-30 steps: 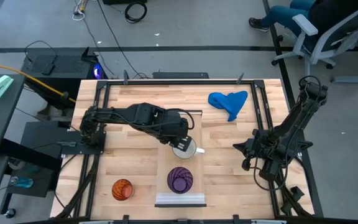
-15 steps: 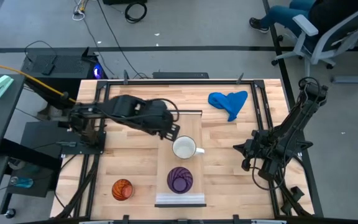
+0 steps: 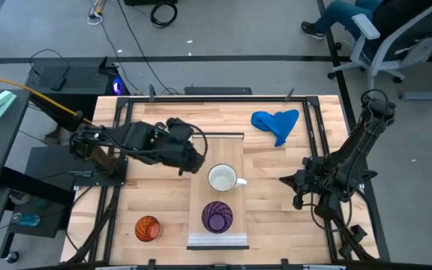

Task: Stack small to large cups/mugs on shelf
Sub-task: Put the yellow cup on the shelf

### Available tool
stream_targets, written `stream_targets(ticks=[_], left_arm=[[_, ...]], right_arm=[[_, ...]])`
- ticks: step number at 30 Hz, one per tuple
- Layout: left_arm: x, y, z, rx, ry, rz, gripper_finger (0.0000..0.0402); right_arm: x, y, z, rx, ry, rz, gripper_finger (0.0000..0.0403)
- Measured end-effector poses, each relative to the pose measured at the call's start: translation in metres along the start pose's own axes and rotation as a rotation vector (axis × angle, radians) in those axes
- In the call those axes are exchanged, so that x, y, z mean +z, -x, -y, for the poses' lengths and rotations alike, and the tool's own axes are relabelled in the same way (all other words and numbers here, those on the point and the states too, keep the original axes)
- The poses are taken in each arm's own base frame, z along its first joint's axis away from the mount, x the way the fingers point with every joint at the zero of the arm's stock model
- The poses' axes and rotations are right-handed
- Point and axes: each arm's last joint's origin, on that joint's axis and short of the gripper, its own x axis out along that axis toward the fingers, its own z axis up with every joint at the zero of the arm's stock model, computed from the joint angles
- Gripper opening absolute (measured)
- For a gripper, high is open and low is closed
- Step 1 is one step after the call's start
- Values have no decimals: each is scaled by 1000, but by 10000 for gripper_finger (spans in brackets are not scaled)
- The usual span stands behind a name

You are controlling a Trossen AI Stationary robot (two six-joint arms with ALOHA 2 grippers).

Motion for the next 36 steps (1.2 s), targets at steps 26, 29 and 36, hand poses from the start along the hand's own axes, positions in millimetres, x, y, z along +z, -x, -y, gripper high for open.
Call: stream_targets(ticks=[26, 29, 36], left_arm=[[-134, -67, -126, 236, 210, -4, 32], [-136, -69, -120, 207, 214, -2, 27], [-134, -69, -111, 129, 187, 15, 21]], right_arm=[[61, -1, -32, 114, -76, 227, 6], [75, -8, -36, 182, -62, 242, 4], [88, -32, -37, 214, -27, 242, 2]])
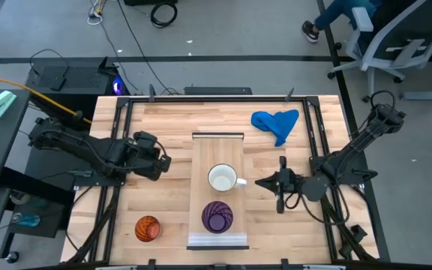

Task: Stack small to large cups/mugs on shelf
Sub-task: Put the yellow cup on the shelf

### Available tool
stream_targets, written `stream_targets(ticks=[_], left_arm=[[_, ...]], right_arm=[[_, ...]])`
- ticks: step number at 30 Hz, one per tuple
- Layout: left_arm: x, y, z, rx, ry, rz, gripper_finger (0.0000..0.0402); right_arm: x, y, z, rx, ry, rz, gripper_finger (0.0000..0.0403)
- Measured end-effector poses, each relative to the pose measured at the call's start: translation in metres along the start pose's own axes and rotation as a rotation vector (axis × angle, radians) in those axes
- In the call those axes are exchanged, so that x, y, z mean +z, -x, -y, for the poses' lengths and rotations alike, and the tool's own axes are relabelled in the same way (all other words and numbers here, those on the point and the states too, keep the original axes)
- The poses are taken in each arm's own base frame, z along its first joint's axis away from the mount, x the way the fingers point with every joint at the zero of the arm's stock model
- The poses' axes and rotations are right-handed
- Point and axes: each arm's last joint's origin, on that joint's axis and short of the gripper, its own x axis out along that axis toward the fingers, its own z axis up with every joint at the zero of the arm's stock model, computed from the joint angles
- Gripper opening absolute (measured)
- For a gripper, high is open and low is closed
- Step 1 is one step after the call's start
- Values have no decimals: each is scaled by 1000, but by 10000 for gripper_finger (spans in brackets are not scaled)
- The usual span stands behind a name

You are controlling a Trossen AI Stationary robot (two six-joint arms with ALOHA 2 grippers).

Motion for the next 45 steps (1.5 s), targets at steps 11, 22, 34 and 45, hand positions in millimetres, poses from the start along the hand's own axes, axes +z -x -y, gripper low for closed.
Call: stream_targets(ticks=[11, 22, 34, 45], left_arm=[[0, 0, 1, -12, -2, 3, 29], [0, 0, 1, -11, -6, 3, 22], [0, 0, 1, -9, -8, 2, 21], [0, 0, 1, -6, -9, 2, 26]], right_arm=[[0, -24, -3, 99, 2, -9, 1], [2, -41, 6, 96, 0, -9, 0], [1, -32, 4, 123, 8, -32, 0], [4, -33, 11, 43, 7, -9, 0]])
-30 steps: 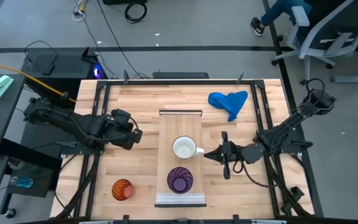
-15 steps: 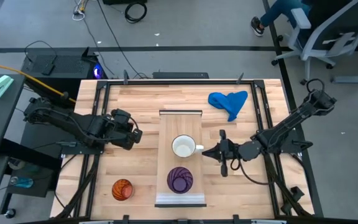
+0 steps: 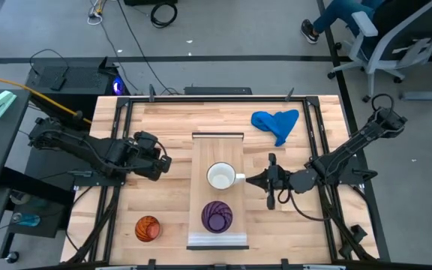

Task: Stack small to large cups/mugs on shelf
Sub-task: Put the yellow cup on the shelf

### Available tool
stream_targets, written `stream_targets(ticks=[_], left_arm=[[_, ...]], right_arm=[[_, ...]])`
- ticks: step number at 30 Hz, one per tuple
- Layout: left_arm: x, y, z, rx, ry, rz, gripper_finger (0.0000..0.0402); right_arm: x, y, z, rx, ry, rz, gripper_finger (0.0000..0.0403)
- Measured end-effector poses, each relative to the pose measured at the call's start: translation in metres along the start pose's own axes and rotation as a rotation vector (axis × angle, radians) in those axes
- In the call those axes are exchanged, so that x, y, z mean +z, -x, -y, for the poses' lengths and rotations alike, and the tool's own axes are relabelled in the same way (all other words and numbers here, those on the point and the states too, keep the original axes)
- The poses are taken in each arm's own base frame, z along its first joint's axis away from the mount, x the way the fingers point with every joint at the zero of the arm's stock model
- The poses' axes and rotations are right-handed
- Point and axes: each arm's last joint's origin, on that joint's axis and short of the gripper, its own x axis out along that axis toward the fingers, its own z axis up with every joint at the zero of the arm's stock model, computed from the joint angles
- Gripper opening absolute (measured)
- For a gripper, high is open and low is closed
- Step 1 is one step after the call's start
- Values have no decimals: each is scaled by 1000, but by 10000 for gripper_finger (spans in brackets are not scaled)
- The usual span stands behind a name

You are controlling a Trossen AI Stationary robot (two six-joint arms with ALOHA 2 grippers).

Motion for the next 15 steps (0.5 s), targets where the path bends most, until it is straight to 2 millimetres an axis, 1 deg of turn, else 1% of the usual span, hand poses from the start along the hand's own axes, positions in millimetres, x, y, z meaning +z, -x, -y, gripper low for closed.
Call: stream_targets(ticks=[4, 15], left_arm=[[0, 0, 0, 0, 0, 0, 29], [0, 0, 0, 0, 2, 0, 17]], right_arm=[[0, -1, 1, 1, 0, 1, 0], [-1, 0, 0, 25, 14, -17, 0]])
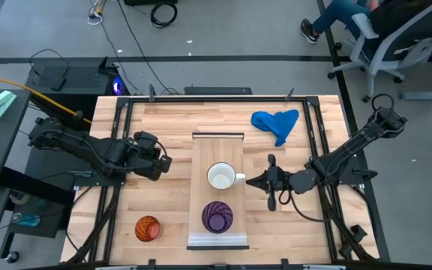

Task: Stack small to large cups/mugs on shelf
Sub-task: Put the yellow cup on the shelf, then put the orange cup on the shelf

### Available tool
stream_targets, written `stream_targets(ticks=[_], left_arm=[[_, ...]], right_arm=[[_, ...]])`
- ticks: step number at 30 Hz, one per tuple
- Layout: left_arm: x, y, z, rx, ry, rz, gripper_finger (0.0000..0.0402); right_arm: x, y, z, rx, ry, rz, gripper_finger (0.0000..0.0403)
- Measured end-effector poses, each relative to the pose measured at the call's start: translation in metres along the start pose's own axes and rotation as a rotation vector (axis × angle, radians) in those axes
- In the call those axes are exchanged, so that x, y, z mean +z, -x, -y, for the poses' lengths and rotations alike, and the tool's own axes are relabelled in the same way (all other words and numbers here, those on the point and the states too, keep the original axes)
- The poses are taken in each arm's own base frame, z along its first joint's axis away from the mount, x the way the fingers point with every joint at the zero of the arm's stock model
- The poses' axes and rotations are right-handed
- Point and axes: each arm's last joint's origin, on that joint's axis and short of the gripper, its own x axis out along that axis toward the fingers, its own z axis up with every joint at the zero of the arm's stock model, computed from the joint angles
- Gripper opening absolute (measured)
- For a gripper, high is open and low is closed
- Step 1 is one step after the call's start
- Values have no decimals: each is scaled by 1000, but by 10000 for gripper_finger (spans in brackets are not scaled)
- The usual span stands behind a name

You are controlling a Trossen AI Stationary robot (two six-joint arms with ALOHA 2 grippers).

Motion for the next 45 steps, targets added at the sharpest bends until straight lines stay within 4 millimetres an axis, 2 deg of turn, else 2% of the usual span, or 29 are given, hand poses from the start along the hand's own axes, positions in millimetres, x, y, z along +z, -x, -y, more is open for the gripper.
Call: stream_targets(ticks=[8, 14, 20, 26, 33, 39, 45], left_arm=[[-1, 0, 0, 0, -3, -16, 29], [-9, 3, 2, -54, -26, -200, 21], [-28, 16, 5, -138, -90, -430, 14], [-50, 33, -4, -46, -13, -493, 22], [-70, 51, -9, -48, 42, -529, 20], [-94, 72, -10, -103, 110, -649, 13], [-111, 89, -17, -99, 234, -714, 22]], right_arm=[[-4, 4, 3, -11, 6, -53, 2], [-1, 20, 13, -21, -52, -95, 7], [-5, 39, 29, -69, -89, -191, 10], [-14, 56, 44, -166, -71, -293, 9], [-18, 70, 56, -269, -97, -293, 9], [-41, 78, 58, -257, -127, -303, 13], [-58, 81, 57, -253, -152, -316, 12]])
